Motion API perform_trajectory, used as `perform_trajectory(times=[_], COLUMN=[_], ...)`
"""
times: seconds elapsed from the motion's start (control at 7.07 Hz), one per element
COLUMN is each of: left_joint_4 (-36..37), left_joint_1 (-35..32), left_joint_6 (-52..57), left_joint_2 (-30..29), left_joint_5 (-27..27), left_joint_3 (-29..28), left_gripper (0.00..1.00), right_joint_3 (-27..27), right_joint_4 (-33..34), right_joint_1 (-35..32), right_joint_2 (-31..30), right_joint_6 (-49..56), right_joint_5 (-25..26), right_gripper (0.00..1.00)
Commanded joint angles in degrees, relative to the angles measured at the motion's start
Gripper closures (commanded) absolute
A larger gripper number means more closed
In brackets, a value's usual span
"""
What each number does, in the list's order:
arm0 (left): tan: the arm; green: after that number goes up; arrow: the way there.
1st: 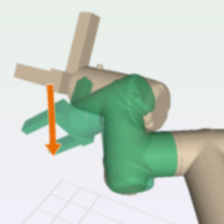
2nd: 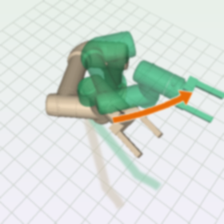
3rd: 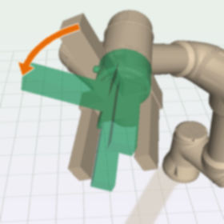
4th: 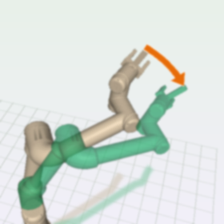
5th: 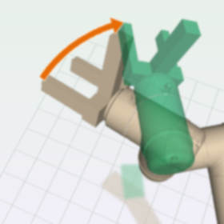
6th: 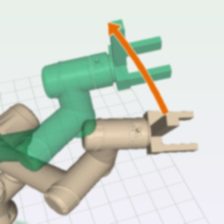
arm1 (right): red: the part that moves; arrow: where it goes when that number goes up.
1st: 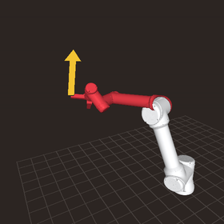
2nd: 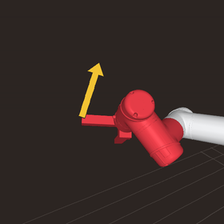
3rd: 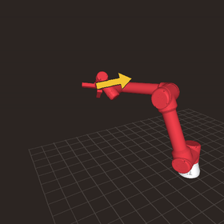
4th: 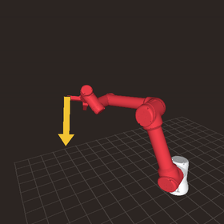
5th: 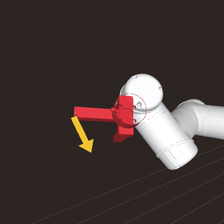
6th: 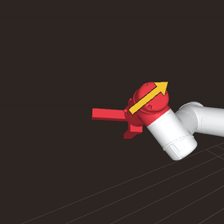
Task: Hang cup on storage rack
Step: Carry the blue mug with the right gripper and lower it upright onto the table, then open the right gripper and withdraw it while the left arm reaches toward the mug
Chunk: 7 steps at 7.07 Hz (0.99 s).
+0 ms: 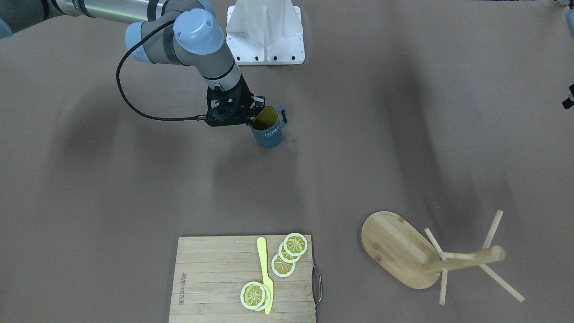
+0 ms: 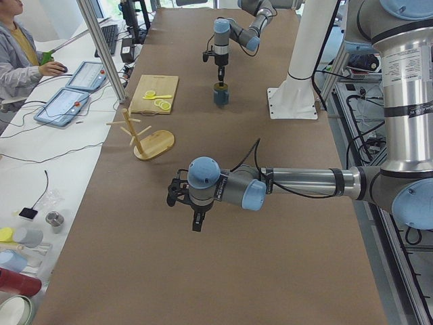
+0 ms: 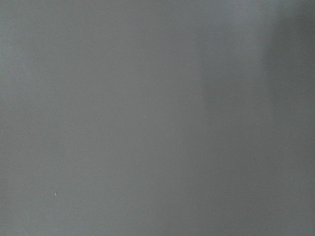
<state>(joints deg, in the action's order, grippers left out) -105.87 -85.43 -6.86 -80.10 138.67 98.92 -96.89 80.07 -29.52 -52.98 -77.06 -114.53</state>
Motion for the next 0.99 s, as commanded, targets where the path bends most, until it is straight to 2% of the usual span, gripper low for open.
perform_trajectory(times=[0.0, 0.28, 0.42, 0.71, 0.85], left_joint_4=[-0.04, -0.04, -0.04, -2.30, -7.54], left_joint_1=[0.00, 0.00, 0.00, 0.00, 0.00], left_joint_6=[0.00, -0.09, -0.09, 0.17, 0.00], left_joint_2=[0.03, 0.03, 0.03, -0.23, -0.23], left_joint_5=[0.02, 0.02, 0.02, 1.85, 6.13], left_joint_3=[0.04, -0.13, -0.05, -0.05, -0.13], left_gripper=[0.02, 0.02, 0.02, 0.02, 0.02], right_joint_3=[0.21, 0.29, 0.29, -0.75, -2.59], right_joint_4=[0.00, 0.00, 0.00, -3.40, -2.99], right_joint_1=[0.17, 0.25, 0.34, -0.96, -4.63], right_joint_2=[0.16, 0.16, 0.07, -0.36, -1.24], right_joint_6=[-0.46, -0.37, -0.37, -0.46, -0.37], right_joint_5=[0.01, 0.01, 0.01, -1.47, -5.40], right_gripper=[0.87, 0.19, 0.00, 0.00, 0.00])
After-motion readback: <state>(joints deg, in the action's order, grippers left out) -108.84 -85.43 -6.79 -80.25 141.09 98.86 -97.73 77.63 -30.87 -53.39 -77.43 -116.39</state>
